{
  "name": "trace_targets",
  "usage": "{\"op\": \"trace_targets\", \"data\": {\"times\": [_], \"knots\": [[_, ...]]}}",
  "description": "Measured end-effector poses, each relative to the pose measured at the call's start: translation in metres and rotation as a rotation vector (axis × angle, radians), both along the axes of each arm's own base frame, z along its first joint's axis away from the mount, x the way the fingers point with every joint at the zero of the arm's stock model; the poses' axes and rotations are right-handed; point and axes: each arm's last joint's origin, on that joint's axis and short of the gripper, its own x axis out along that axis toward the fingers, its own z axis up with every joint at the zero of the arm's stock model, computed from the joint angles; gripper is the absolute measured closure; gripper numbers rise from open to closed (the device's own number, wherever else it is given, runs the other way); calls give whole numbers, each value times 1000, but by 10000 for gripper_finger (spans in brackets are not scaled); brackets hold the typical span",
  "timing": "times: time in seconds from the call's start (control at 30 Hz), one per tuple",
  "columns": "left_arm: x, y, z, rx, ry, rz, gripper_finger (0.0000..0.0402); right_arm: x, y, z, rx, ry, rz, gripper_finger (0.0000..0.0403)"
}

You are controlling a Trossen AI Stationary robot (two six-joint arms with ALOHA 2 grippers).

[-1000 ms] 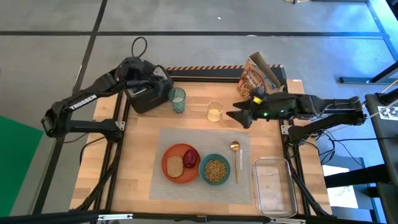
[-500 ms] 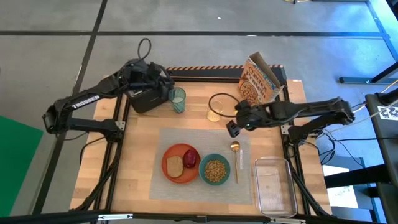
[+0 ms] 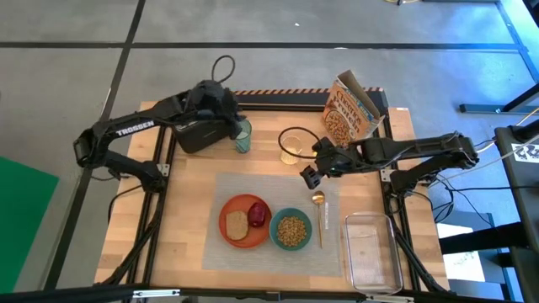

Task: Arrange a breakfast setting
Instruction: Put the blue glass on the grey table mat

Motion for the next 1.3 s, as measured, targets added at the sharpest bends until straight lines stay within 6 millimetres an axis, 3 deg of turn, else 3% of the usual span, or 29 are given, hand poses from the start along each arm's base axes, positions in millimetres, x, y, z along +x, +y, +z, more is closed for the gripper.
{"op": "trace_targets", "data": {"times": [0.13, 0.33, 0.67, 0.97, 1.3], "knots": [[10, 20, 4, -13, 146, -3, 225, 0, 0, 0, 12, 1, -8, 46], [34, 43, -15, -79, 408, -132, 217, 0, 0, 0, 25, -4, -24, 46], [48, 71, -35, -114, 529, -238, 224, 0, 0, 0, 32, -8, -44, 46], [49, 76, -56, -171, 628, -322, 273, 0, 0, 0, 7, -9, -51, 46], [49, 74, -56, -156, 638, -369, 391, 0, -1, 0, -34, 0, -21, 46]]}}
